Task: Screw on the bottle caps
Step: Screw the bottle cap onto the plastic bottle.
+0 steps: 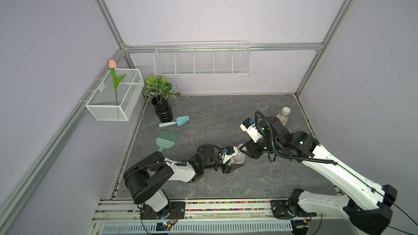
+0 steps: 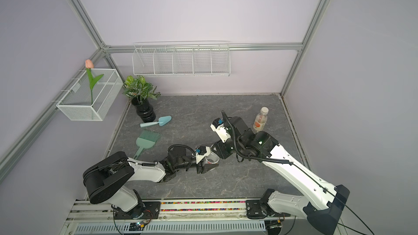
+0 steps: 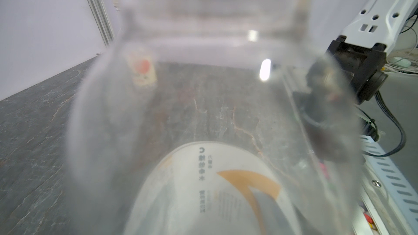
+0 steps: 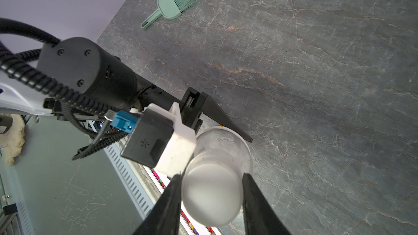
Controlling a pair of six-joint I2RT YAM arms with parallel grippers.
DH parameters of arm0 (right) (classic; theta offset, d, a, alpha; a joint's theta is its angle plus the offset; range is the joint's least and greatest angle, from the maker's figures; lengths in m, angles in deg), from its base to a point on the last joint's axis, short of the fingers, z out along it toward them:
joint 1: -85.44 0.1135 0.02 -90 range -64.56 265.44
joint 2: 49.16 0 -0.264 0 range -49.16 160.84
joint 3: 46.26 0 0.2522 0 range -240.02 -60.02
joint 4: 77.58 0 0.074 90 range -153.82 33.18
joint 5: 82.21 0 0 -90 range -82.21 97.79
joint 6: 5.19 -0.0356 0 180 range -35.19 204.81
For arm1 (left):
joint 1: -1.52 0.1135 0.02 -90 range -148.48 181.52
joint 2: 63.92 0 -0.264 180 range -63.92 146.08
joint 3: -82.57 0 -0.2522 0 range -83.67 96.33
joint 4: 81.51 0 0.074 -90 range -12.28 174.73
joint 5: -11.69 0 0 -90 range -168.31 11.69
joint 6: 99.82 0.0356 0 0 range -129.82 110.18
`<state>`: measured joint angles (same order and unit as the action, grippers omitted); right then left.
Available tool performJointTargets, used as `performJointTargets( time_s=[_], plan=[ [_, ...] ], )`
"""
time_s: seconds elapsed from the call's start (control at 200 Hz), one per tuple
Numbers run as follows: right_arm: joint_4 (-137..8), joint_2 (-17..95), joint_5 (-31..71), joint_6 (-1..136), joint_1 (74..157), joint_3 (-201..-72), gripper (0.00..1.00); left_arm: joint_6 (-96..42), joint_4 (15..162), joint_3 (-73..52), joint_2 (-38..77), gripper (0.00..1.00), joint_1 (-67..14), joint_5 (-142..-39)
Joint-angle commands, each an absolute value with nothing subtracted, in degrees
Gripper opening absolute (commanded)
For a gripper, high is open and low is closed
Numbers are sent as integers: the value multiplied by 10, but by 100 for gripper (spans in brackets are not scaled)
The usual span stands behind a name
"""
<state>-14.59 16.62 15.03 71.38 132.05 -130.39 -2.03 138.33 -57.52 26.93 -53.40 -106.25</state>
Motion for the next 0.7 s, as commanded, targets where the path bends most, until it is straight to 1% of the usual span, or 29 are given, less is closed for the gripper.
performJointTargets(
  time_s=[0.0, 0.465, 0.695],
  plan=[
    [-133, 167, 147, 721, 1325, -1317, 35, -15, 1370, -563, 267, 64, -534, -1061],
    [-128, 149, 133, 750, 1327, -1334, 34, -8, 1347, -554, 282, 64, -534, -1062],
    [-136, 114, 197, 830, 1328, -1307, 34, 18, 1340, -558, 288, 64, -535, -1068]
  ],
)
